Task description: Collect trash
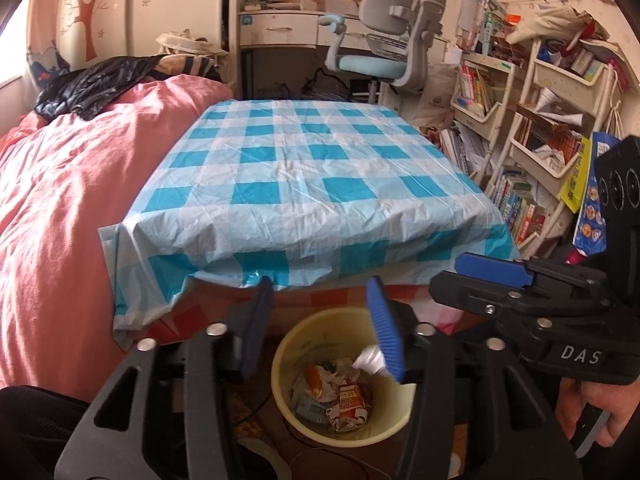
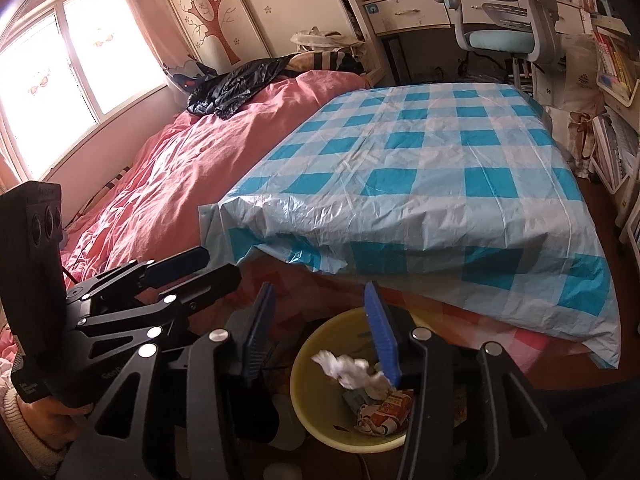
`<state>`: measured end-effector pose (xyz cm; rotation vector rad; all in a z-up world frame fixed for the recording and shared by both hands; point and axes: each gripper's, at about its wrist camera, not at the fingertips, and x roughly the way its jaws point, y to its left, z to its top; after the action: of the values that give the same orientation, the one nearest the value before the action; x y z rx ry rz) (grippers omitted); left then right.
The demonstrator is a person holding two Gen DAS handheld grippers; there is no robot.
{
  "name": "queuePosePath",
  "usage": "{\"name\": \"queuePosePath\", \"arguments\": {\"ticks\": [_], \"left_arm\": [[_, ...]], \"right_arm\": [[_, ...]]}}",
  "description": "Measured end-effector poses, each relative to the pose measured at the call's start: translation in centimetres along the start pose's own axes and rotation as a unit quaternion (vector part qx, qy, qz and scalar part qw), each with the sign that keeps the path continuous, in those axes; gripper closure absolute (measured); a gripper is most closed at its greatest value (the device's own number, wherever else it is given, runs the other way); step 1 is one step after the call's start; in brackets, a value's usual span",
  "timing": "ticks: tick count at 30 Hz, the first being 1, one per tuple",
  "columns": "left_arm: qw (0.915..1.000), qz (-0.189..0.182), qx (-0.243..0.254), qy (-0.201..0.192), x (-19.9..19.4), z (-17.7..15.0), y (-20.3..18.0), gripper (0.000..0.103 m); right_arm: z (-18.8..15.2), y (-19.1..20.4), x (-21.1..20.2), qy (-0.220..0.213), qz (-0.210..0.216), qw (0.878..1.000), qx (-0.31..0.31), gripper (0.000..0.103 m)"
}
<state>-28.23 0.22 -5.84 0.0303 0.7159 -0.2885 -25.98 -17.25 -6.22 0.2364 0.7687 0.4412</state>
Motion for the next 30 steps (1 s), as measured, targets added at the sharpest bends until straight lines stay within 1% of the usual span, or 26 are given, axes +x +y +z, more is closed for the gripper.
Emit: {"name": "queuePosePath", "arguments": {"ticks": [1, 2, 3, 4, 6, 8, 9, 11, 13, 16, 19, 25, 30], "left_arm": [[1.0, 0.006, -0.004, -0.003, -0.1, 0.1, 0.2, 0.045], [0.9998, 0.014, -0.01, -0.007, -0.2, 0.1, 0.4, 0.038], [0.9997, 0.018, -0.015, -0.011, -0.3, 0.2, 0.5, 0.033], [0.9994, 0.023, -0.021, -0.015, -0.5, 0.3, 0.7, 0.031], [0.9988, 0.032, -0.028, -0.025, -0.8, 0.5, 1.1, 0.021], [0.9978, 0.044, -0.034, -0.034, -1.2, 0.6, 1.5, 0.016], [0.9975, 0.047, -0.036, -0.037, -1.3, 0.7, 1.6, 0.014], [0.9968, 0.055, -0.039, -0.044, -1.5, 0.9, 1.8, 0.01], [0.9958, 0.065, -0.039, -0.052, -1.8, 1.0, 2.0, 0.008], [0.995, 0.072, -0.036, -0.058, -2.1, 1.3, 2.0, 0.008], [0.9943, 0.078, -0.034, -0.064, -2.4, 1.5, 2.0, 0.008], [0.9924, 0.084, -0.035, -0.083, -3.2, 2.0, 2.1, 0.008], [0.9905, 0.088, -0.034, -0.1, -4.0, 2.2, 1.9, 0.008]], "right_arm": [[0.0, -0.1, -0.2, -0.004, -0.003, 1.0, 0.002, 0.05], [0.0, -0.2, -0.4, -0.008, -0.006, 1.0, 0.005, 0.045], [0.1, -0.3, -0.5, -0.011, -0.01, 1.0, 0.007, 0.043], [0.1, -0.4, -0.7, -0.014, -0.015, 1.0, 0.01, 0.04], [0.2, -0.7, -1.1, -0.023, -0.033, 0.999, 0.013, 0.032], [0.3, -0.7, -1.8, -0.04, -0.066, 0.997, 0.012, 0.021], [0.4, -0.6, -2.1, -0.05, -0.086, 0.995, 0.008, 0.018], [0.5, -0.2, -2.8, -0.074, -0.132, 0.988, -0.006, 0.01], [0.7, 0.3, -3.4, -0.098, -0.169, 0.981, -0.023, 0.008], [0.8, 0.8, -3.7, -0.115, -0.2, 0.972, -0.047, 0.008], [0.9, 1.0, -3.8, -0.121, -0.213, 0.968, -0.058, 0.008], [1.0, 1.5, -4.2, -0.139, -0.221, 0.963, -0.064, 0.008], [0.9, 2.3, -4.6, -0.153, -0.23, 0.958, -0.084, 0.008]]}}
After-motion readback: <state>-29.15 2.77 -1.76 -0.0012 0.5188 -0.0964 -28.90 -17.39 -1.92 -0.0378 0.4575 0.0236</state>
